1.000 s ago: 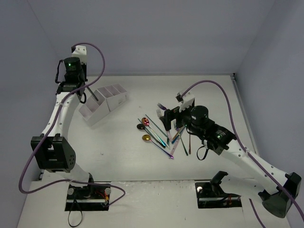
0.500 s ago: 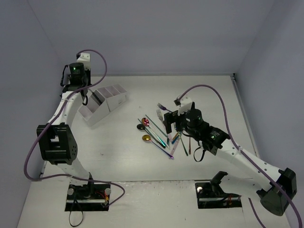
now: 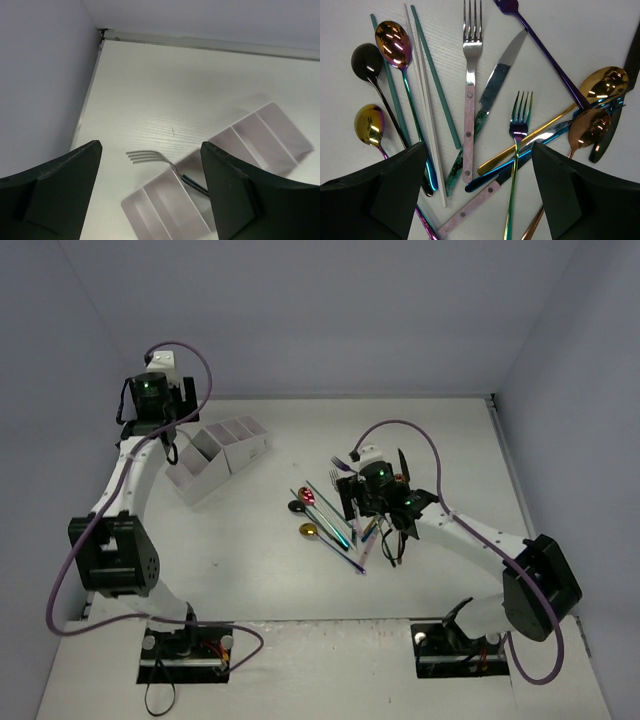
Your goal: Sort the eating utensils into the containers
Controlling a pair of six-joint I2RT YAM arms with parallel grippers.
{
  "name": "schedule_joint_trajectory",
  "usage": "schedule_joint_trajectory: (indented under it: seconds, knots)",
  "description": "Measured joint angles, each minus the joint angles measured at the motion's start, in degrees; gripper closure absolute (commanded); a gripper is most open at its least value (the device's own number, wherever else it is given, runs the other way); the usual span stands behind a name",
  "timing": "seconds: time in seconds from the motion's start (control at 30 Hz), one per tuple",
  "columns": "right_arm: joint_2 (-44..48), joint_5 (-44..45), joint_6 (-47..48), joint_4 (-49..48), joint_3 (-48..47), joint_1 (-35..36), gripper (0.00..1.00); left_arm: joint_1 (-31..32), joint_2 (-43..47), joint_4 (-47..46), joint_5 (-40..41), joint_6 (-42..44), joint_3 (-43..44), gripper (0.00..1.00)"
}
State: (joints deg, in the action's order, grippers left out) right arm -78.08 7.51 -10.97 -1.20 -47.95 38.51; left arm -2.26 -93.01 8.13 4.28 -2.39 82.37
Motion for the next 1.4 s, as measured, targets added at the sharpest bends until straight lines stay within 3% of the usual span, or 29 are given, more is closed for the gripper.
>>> schedule_joint_trajectory:
  seconds: [0.27,0.53,0.67,0.73,1.03,1.4]
  knots:
    - [-15.56,-0.01,-0.46,-0.72,-7.58,-0.50,0.49,2.62,19.49,9.32,-4.25,-9.50,-1.41,0.20]
    - [-27.81,1.08,0.52,-1.43,-13.98,-0.66,0.67,14.01,36.71,15.33,-9.64,-16.49,-17.03,0.20]
    - [-30.19,1.79,0.52,-2.29,-16.08,-0.67,0.92,16.21,38.26,18.09,-11.02,-19.36,-22.85,0.20]
    - [-30.63,2.10,0.70,-2.68,-16.33,-0.67,0.99,16.59,38.17,18.87,-11.34,-20.50,-24.11,0.20]
    - [-27.88,2.81,3.51,-1.16,-16.23,0.53,1.00,20.88,34.89,18.66,-13.79,-24.46,-22.28,0.20]
    - [-4.50,-1.70,5.98,-3.82,-16.17,11.56,1.00,29.28,28.07,7.71,-15.46,-28.78,-20.83,0.21]
